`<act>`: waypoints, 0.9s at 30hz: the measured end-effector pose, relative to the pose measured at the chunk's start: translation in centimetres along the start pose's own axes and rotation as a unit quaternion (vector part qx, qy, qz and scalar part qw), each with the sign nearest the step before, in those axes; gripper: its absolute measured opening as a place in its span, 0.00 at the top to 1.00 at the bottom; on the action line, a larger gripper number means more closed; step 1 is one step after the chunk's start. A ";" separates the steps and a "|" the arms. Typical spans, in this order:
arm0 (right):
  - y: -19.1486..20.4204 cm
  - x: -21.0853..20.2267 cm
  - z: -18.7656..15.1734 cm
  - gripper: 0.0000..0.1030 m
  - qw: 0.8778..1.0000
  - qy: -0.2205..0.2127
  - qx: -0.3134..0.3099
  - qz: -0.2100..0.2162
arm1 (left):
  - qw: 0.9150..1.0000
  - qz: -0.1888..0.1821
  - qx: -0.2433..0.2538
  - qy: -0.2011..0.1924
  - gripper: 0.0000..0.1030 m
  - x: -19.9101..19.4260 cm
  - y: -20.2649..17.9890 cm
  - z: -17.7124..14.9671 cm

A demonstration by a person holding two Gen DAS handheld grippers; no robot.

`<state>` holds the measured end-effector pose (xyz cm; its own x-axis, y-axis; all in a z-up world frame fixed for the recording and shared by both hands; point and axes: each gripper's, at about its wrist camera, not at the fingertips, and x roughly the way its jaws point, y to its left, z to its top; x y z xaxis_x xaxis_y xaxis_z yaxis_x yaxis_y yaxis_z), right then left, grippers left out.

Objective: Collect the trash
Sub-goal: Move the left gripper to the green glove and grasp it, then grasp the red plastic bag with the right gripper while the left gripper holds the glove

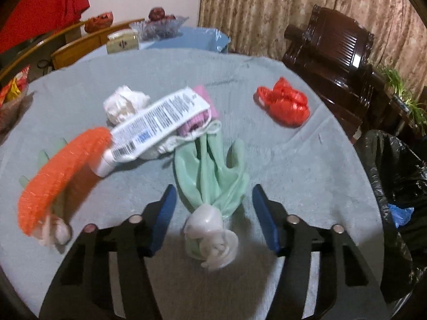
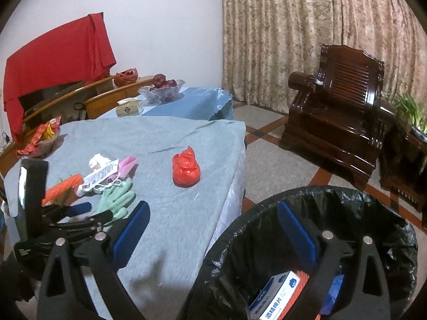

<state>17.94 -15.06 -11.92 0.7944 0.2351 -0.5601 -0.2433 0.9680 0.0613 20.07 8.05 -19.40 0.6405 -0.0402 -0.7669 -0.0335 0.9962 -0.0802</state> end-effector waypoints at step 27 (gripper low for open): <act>4.2 10.5 4.9 0.32 0.999 0.034 0.037 0.002 | 0.998 -0.004 -0.036 -0.054 0.79 0.9 3.7 5.9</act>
<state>27.98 -8.05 -13.54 0.7528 0.2348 -0.6149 -0.2029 0.9715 0.1226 25.04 12.14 -16.59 0.7203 -0.0352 -0.6928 -0.0805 0.9877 -0.1340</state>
